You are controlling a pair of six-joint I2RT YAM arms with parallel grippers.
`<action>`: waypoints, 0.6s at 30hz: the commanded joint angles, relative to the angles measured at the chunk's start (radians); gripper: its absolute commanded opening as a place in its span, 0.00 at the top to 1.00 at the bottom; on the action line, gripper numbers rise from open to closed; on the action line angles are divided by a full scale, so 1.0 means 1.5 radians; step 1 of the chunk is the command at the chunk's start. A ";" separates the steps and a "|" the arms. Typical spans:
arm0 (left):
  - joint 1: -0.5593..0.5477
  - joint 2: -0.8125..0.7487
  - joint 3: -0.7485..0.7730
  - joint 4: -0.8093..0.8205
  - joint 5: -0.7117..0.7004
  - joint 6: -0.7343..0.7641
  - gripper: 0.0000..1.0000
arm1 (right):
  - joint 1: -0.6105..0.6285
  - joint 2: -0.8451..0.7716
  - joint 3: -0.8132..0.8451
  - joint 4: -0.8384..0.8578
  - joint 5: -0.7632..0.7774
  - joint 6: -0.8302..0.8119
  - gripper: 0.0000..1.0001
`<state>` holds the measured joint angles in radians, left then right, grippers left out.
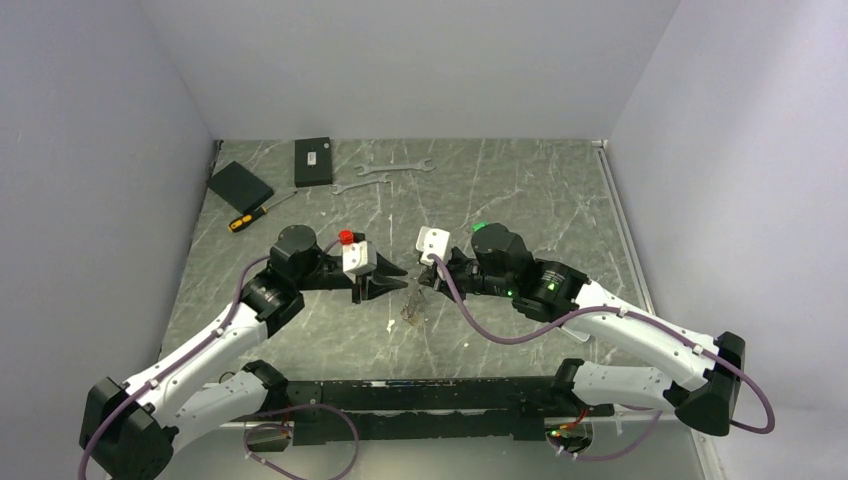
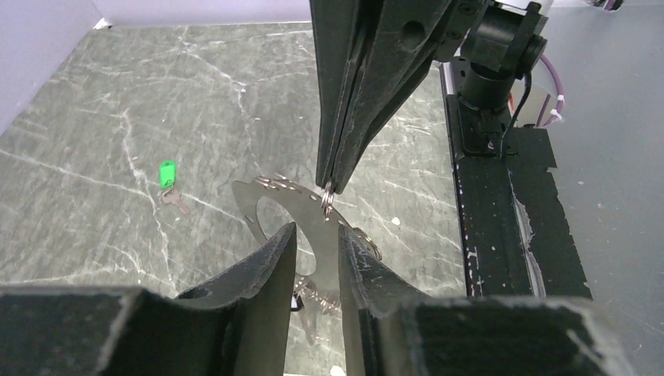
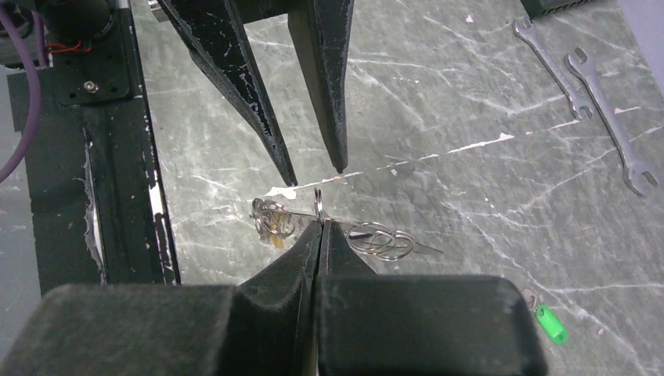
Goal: Put the keys on the keyring
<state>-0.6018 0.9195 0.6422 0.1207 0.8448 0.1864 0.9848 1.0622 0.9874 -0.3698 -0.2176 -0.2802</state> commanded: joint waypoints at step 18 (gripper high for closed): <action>-0.036 0.038 0.052 0.005 0.023 0.041 0.79 | 0.028 0.000 0.036 0.021 -0.009 -0.030 1.00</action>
<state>-0.6495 0.9707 0.6716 0.1215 0.8593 0.2195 1.0161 1.0626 0.9874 -0.3706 -0.2188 -0.3012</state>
